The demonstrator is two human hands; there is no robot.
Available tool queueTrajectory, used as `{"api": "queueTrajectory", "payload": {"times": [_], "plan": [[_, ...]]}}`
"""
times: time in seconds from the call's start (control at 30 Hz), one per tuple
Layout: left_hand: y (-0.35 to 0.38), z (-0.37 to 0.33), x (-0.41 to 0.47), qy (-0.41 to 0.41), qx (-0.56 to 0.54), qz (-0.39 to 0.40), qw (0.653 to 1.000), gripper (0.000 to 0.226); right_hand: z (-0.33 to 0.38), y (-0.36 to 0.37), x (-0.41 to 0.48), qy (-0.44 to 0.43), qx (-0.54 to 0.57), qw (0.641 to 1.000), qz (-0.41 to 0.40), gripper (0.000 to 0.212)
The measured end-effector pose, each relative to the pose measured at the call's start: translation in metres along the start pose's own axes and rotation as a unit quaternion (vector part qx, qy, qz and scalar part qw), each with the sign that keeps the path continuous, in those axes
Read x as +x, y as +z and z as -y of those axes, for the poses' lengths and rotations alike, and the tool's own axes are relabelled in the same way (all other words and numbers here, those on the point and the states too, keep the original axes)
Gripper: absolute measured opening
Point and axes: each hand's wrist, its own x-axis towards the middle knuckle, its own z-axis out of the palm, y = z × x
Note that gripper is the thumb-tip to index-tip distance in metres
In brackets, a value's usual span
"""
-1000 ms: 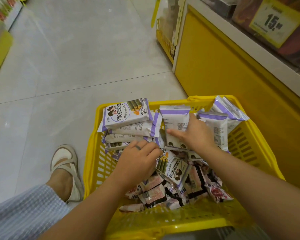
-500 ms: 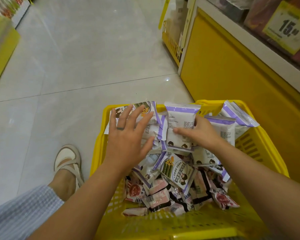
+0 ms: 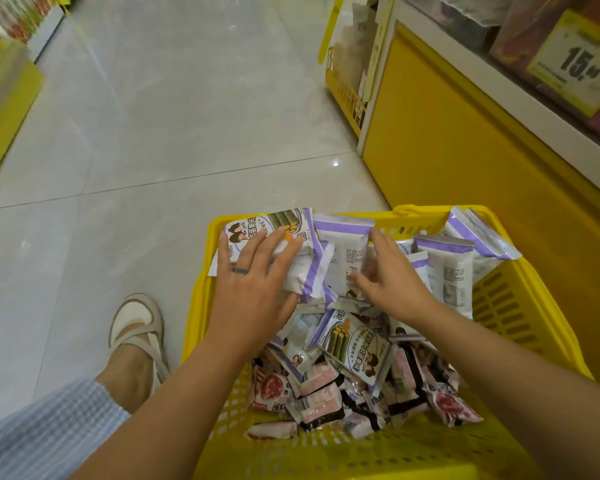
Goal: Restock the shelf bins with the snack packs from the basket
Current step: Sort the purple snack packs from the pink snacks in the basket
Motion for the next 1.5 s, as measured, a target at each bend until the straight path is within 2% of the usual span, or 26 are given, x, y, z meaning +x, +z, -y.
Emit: {"api": "queueTrajectory", "payload": {"times": [0.1, 0.2, 0.27, 0.33, 0.67, 0.77, 0.87, 0.93, 1.0, 1.03, 1.1, 1.17, 1.33, 1.4, 1.5], "plan": [[-0.001, -0.001, 0.000, -0.005, 0.003, 0.007, 1.000, 0.067, -0.004, 0.006, -0.013, 0.034, -0.063, 0.996, -0.055, 0.075], [-0.001, -0.001, -0.001, -0.004, 0.009, 0.011, 1.000, 0.068, -0.001, 0.012, -0.014, 0.071, -0.105, 0.990, -0.068, 0.056], [0.000, 0.000, -0.002, -0.001, 0.017, 0.008, 1.000, 0.071, -0.003, 0.010, -0.010, 0.062, -0.093, 0.993, -0.041, 0.049], [0.001, -0.001, -0.002, 0.003, 0.018, 0.003, 1.000, 0.072, -0.007, 0.003, -0.007, 0.042, -0.076, 0.996, -0.023, 0.054], [-0.017, -0.013, -0.010, 0.039, 0.002, -0.010, 0.999, 0.070, -0.020, -0.005, -0.016, 0.042, -0.041, 0.998, -0.034, 0.064], [-0.023, -0.018, -0.012, 0.080, -0.030, -0.079, 0.993, 0.054, -0.014, -0.010, -0.020, 0.050, -0.032, 0.997, -0.057, 0.062], [-0.025, -0.027, -0.019, 0.171, -0.086, -0.107, 0.976, 0.027, -0.005, -0.020, -0.031, 0.009, -0.036, 0.990, -0.133, 0.040], [-0.022, -0.033, -0.026, 0.245, -0.124, -0.036, 0.961, 0.014, -0.001, -0.025, -0.042, -0.062, -0.048, 0.987, -0.139, 0.022], [-0.015, -0.042, -0.036, 0.272, -0.128, 0.123, 0.946, 0.016, 0.002, -0.019, -0.055, -0.102, -0.063, 0.992, -0.028, 0.018], [-0.009, -0.045, -0.041, 0.243, -0.120, 0.223, 0.936, 0.020, 0.002, -0.012, -0.061, -0.100, -0.071, 0.990, 0.064, 0.019], [0.008, -0.047, -0.053, 0.141, -0.086, 0.398, 0.902, 0.029, 0.001, 0.006, -0.072, -0.075, -0.104, 0.960, 0.249, 0.028], [0.023, -0.043, -0.062, 0.078, -0.044, 0.505, 0.859, 0.044, 0.000, 0.027, -0.077, -0.068, -0.132, 0.925, 0.351, 0.038], [0.045, -0.032, -0.076, 0.049, 0.023, 0.561, 0.826, 0.083, 0.001, 0.071, -0.076, -0.050, -0.131, 0.892, 0.430, 0.060], [0.050, -0.032, -0.080, 0.059, 0.038, 0.574, 0.816, 0.091, 0.001, 0.084, -0.077, -0.042, -0.164, 0.879, 0.447, 0.072], [0.056, -0.033, -0.081, 0.068, 0.054, 0.578, 0.812, 0.092, -0.001, 0.098, -0.080, -0.092, -0.261, 0.851, 0.446, 0.079]]}}
